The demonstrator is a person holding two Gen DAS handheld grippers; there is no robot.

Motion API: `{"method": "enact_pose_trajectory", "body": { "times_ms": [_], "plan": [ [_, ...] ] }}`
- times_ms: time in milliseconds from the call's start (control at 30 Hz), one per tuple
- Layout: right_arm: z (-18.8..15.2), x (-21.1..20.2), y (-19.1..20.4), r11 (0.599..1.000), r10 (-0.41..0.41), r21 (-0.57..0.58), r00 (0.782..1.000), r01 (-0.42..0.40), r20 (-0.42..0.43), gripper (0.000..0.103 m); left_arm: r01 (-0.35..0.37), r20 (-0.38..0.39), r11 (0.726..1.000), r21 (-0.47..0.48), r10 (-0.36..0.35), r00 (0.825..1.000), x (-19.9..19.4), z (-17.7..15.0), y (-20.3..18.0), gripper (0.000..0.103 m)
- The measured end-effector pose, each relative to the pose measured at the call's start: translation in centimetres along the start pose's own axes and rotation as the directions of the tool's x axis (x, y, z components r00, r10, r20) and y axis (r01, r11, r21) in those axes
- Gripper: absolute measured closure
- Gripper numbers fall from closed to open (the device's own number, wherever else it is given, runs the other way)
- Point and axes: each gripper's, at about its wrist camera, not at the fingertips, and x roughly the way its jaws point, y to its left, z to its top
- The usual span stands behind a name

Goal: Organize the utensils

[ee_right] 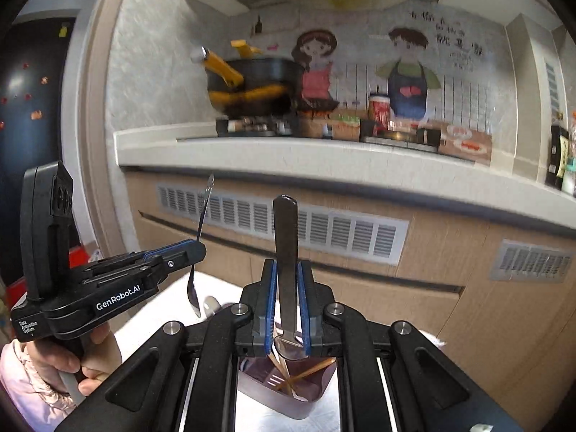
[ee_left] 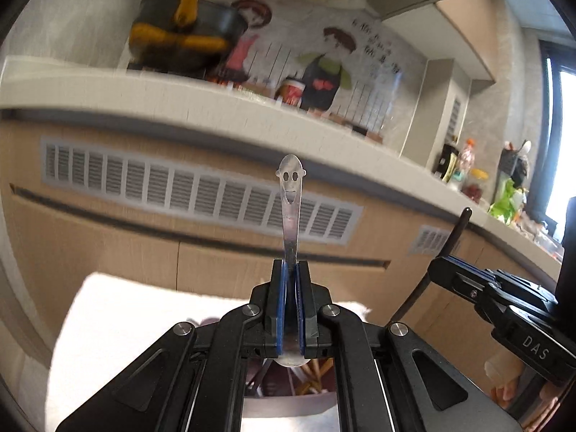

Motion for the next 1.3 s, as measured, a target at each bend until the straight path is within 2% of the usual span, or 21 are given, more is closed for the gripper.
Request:
{"method": "enact_pose_trajectory", "body": {
  "times_ms": [233,367,467,500,533,567,600,633,700,733,900,967,1000,1033,1300],
  "plan": [
    [-3.6,5.0,-1.1,0.999,0.022,0.048,0.992,-0.016,-0.126,0.092,-0.034,-0.092,0.999,-0.024,0.032,0.995,3.3,-4.3,2.0,0.097],
    [-6.3,7.7,-1.9,0.991,0.07,0.124,0.973,-0.044,-0.22,0.093,-0.053,-0.177,0.998,-0.041,0.045,0.983,4.9,-6.2,2.9,0.096],
    [-7.9,9.2,-2.5,0.986,0.09,0.161,0.954,-0.045,-0.285,0.091,-0.053,-0.208,0.998,-0.032,0.046,0.977,5.0,-6.9,2.9,0.094],
    [-8.3,9.4,-2.5,0.986,0.088,0.165,0.95,-0.039,-0.298,0.089,-0.049,-0.212,0.998,-0.028,0.042,0.976,4.7,-6.9,2.7,0.088],
    [-8.7,9.3,-2.5,0.986,0.083,0.165,0.949,-0.033,-0.305,0.081,-0.046,-0.211,0.999,-0.026,0.04,0.977,4.3,-6.9,2.6,0.076],
    [-8.9,9.0,-2.5,0.985,0.08,0.169,0.949,-0.029,-0.304,0.076,-0.047,-0.206,0.999,-0.025,0.041,0.978,3.8,-6.8,2.5,0.069],
    [-9.0,8.6,-2.5,0.984,0.077,0.178,0.952,-0.024,-0.297,0.065,-0.05,-0.192,0.998,-0.025,0.044,0.98,3.0,-6.8,2.3,0.061],
    [-9.2,7.9,-2.5,0.981,0.069,0.193,0.957,-0.014,-0.283,0.056,-0.052,-0.183,0.998,-0.024,0.047,0.982,2.3,-6.8,2.2,0.059],
    [-9.4,6.4,-2.6,0.976,0.062,0.216,0.963,-0.004,-0.263,0.046,-0.067,-0.179,0.997,-0.024,0.062,0.982,0.7,-6.8,1.9,0.057],
    [-9.6,5.5,-2.5,0.973,0.06,0.229,0.965,0.001,-0.256,0.041,-0.091,-0.19,0.996,-0.021,0.086,0.978,-0.1,-6.9,1.7,0.053],
    [-10.3,0.3,-0.8,0.97,0.0,0.237,0.974,0.055,-0.228,0.029,-0.148,-0.201,0.989,0.009,0.146,0.968,-5.3,-8.2,0.6,0.042],
    [-10.8,-2.3,0.2,0.972,-0.049,0.215,0.977,0.095,-0.209,0.015,-0.171,-0.173,0.984,0.043,0.176,0.969,-8.0,-9.3,-0.2,0.033],
    [-11.2,-3.5,0.6,0.971,-0.072,0.211,0.978,0.113,-0.195,0.004,-0.185,-0.156,0.98,0.065,0.194,0.969,-9.2,-9.8,-0.6,0.029],
    [-11.7,-4.9,1.0,0.969,-0.103,0.203,0.978,0.14,-0.182,0.0,-0.207,-0.137,0.974,0.091,0.218,0.966,-10.6,-10.6,-1.1,0.025],
    [-14.9,-11.6,3.9,0.954,-0.257,0.116,0.954,0.276,-0.155,0.0,-0.264,-0.101,0.943,0.203,0.289,0.952,-16.9,-14.9,-4.5,0.015]
  ]
}}
